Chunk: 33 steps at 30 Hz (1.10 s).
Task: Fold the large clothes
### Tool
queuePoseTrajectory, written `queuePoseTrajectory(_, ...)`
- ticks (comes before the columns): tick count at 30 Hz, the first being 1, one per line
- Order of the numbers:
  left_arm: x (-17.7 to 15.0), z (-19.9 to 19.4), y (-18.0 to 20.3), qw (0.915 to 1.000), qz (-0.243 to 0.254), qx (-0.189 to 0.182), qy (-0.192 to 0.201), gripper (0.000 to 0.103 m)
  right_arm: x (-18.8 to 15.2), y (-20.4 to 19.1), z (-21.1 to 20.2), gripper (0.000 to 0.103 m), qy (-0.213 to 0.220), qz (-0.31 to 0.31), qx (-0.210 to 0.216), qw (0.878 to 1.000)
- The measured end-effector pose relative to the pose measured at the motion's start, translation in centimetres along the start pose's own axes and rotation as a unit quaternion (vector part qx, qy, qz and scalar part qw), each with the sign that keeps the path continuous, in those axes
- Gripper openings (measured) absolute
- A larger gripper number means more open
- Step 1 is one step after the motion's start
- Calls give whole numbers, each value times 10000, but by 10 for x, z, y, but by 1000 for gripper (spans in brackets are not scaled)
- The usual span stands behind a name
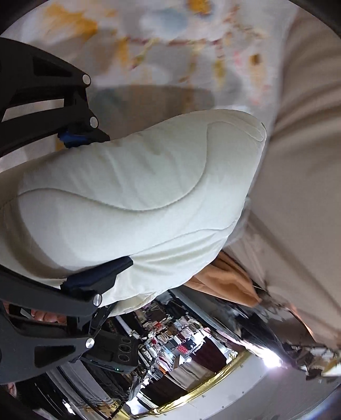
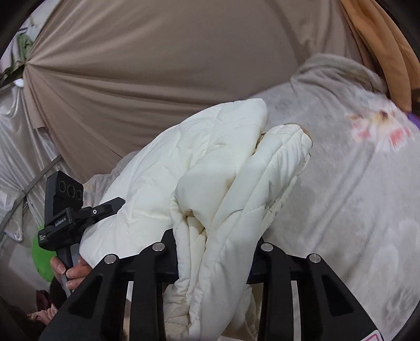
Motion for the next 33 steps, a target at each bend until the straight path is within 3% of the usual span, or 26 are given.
queuePoseTrajectory(5, 50, -76, 0, 9919, 654, 441, 999, 69, 57, -57, 31, 33, 483, -583, 541, 9957)
queuePoseTrajectory(9, 81, -93, -45, 9860, 715, 821, 1260, 71, 76, -77, 93, 39, 419, -508, 809, 9945)
queuePoseTrajectory(12, 91, -67, -104, 9841, 557, 1326, 1040, 76, 61, -60, 174, 49, -125, -221, 733, 9970)
queuePoseTrajectory(15, 73, -12, -189, 9743, 64, 2228, 323, 80, 8, -21, 257, 51, -1243, 180, 290, 9917)
queuePoseTrajectory(16, 61, -1, -211, 9679, -166, 2507, 94, 84, -8, -7, 270, 59, -1460, 483, 408, 9873)
queuePoseTrajectory(17, 53, -3, -221, 9690, -332, 2433, 275, 85, -13, 3, 264, 60, -1318, 933, 870, 9830)
queuePoseTrajectory(19, 49, -20, -214, 9740, -305, 2200, 452, 85, -12, 9, 247, 62, -1391, 1042, 836, 9812)
queuePoseTrajectory(21, 52, -41, -197, 9651, -36, 2545, 611, 83, 4, 4, 219, 62, -1145, 611, 552, 9900)
queuePoseTrajectory(23, 59, -61, -176, 9586, 231, 2728, 789, 84, 24, -4, 191, 54, -805, 210, 109, 9965)
queuePoseTrajectory(25, 70, -76, -152, 9445, 426, 3106, 985, 84, 43, -23, 172, 34, -502, -244, -164, 9983)
queuePoseTrajectory(29, 79, -79, -100, 9217, 793, 3547, 1352, 84, 57, -74, 165, 21, -281, -1181, -411, 9918)
queuePoseTrajectory(33, 68, -47, -90, 8902, 1113, 4267, 1143, 85, 36, -86, 203, 10, -490, -1699, -920, 9799)
Point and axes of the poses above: each gripper's, at about its wrist camera, not at the fingertips, and z roughly the way its jaws point, y to its right, x to its top, the point moved 5 cm from there along z, roughly the way its jaws point, and after that the axes turned 3 degrees about x, right-handed, at the moved point
